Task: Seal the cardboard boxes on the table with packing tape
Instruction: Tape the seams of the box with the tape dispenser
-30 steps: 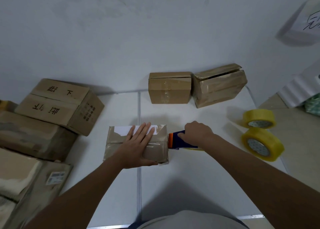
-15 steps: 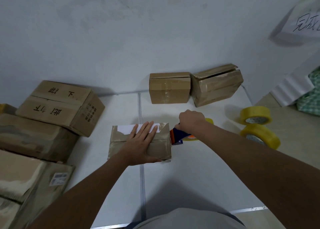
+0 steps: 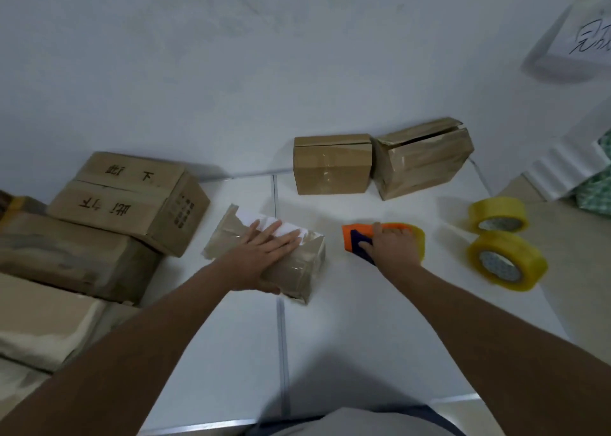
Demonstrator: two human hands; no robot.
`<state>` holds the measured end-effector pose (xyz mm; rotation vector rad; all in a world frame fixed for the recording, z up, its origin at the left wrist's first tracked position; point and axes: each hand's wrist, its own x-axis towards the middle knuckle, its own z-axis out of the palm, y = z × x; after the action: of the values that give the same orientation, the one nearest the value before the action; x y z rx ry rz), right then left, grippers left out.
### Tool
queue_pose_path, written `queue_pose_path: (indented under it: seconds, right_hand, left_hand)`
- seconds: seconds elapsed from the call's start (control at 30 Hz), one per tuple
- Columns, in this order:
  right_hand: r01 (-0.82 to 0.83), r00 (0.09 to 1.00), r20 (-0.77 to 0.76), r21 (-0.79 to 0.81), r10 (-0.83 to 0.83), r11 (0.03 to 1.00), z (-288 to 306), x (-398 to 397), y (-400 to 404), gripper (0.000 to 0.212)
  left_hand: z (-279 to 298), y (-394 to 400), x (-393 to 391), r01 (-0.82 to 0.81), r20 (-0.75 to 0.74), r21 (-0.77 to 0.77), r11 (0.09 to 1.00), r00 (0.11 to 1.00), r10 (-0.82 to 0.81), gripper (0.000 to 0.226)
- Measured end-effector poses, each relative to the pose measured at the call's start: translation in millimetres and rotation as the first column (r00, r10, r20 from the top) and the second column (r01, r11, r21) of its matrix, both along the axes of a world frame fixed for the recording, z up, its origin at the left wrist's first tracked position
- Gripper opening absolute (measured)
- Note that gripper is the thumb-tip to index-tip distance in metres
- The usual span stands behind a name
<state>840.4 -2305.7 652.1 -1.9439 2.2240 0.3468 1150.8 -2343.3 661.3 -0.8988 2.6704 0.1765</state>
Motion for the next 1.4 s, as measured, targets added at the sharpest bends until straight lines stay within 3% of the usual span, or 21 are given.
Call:
queue_pose_path:
  seconds: [0.07, 0.13, 0.2, 0.23, 0.3, 0.37, 0.43, 0.5, 0.63, 0.7, 0.8, 0.9, 0.97, 1.03, 1.1, 1.13, 1.17, 1.23, 1.3, 1.4]
  right_hand:
    - [0.016, 0.998, 0.065, 0.021, -0.017, 1.0, -21, -3, 1, 0.046]
    - [0.092, 0.96, 0.257, 0.083, -0.11, 0.992, -42, -5, 4, 0.042]
    - [0.106, 0.947, 0.283, 0.167, -0.151, 0.98, -44, -2, 10, 0.042]
    - [0.125, 0.954, 0.26, 0.115, -0.151, 0.985, -45, 0, 12, 0.043]
    - [0.168, 0.945, 0.307, -0.166, -0.111, 0.972, -42, 9, 20, 0.039]
    - [0.231, 0.832, 0.554, -0.283, -0.038, 0.931, -33, 31, 31, 0.025]
    - [0.212, 0.631, 0.775, -0.126, -0.038, 0.969, -18, 63, 39, 0.03]
    - [0.135, 0.485, 0.872, -0.001, -0.065, 0.991, -12, 94, 43, 0.038]
    - [0.093, 0.387, 0.921, 0.014, -0.049, 0.996, -20, 127, 27, 0.034]
    - [0.079, 0.426, 0.903, 0.024, -0.056, 0.997, -26, 128, 17, 0.035]
    - [-0.058, 0.559, 0.829, 0.04, -0.001, 0.998, -38, 128, 12, 0.037]
    - [-0.093, 0.624, 0.774, 0.212, -0.109, 0.973, -54, 125, 19, 0.042]
    - [-0.022, 0.668, 0.723, 0.256, -0.176, 0.966, -64, 118, 27, 0.041]
    - [0.166, 0.634, 0.725, 0.21, -0.267, 0.963, -66, 109, 32, 0.032]
    - [0.364, 0.471, 0.814, 0.172, -0.341, 0.915, -54, 105, 37, 0.027]
    - [0.426, 0.457, 0.82, 0.138, -0.344, 0.894, -45, 106, 35, 0.031]
    - [0.419, 0.47, 0.837, 0.067, -0.28, 0.906, -34, 110, 33, 0.026]
    - [0.325, 0.387, 0.895, 0.095, -0.223, 0.941, -9, 125, 24, 0.02]
    - [0.251, 0.392, 0.893, 0.128, -0.222, 0.959, 8, 140, 16, 0.039]
    - [0.296, 0.43, 0.857, 0.164, -0.284, 0.941, 5, 147, 16, 0.051]
  left_hand:
    - [10, -3, 8, -0.006, 0.027, 0.005, 1.0, 1.0, 0.006, 0.1]
    - [17, 5, 13, -0.102, -0.058, 0.063, 0.993, 0.993, 0.106, 0.093]
    - [16, 22, 12, -0.235, -0.177, 0.141, 0.962, 0.95, 0.258, 0.091]
    - [13, 30, 10, -0.313, -0.209, 0.179, 0.933, 0.914, 0.347, 0.093]
    - [4, 44, -1, -0.445, -0.227, 0.203, 0.872, 0.845, 0.484, 0.098]
    - [-4, 50, -11, -0.537, -0.217, 0.157, 0.829, 0.8, 0.559, 0.096]
    - [-13, 51, -13, -0.58, -0.181, 0.118, 0.806, 0.786, 0.591, 0.09]
    - [-22, 49, -9, -0.565, -0.196, 0.092, 0.82, 0.797, 0.571, 0.087]
    - [-36, 51, -1, -0.481, -0.252, 0.017, 0.876, 0.846, 0.47, 0.087]
    - [-38, 49, 1, -0.466, -0.232, -0.033, 0.884, 0.864, 0.447, 0.089]
    - [-40, 43, 6, -0.453, -0.224, -0.049, 0.89, 0.873, 0.432, 0.094]
    - [-39, 43, 15, -0.405, -0.254, -0.015, 0.914, 0.886, 0.388, 0.092]
    - [-32, 42, 25, -0.338, -0.251, 0.034, 0.94, 0.908, 0.336, 0.087]
    - [-19, 38, 34, -0.297, -0.2, 0.129, 0.946, 0.927, 0.318, 0.081]
    - [-9, 35, 34, -0.298, -0.175, 0.136, 0.945, 0.931, 0.319, 0.083]
    - [-8, 34, 30, -0.322, -0.194, 0.122, 0.939, 0.92, 0.341, 0.086]
    - [-9, 33, 24, -0.356, -0.217, 0.119, 0.927, 0.902, 0.374, 0.091]
    - [-15, 35, 9, -0.399, -0.22, 0.107, 0.911, 0.884, 0.413, 0.095]
    - [-26, 38, -3, -0.411, -0.196, 0.012, 0.911, 0.893, 0.406, 0.089]
    - [-37, 42, -2, -0.388, -0.178, -0.089, 0.917, 0.912, 0.369, 0.073]
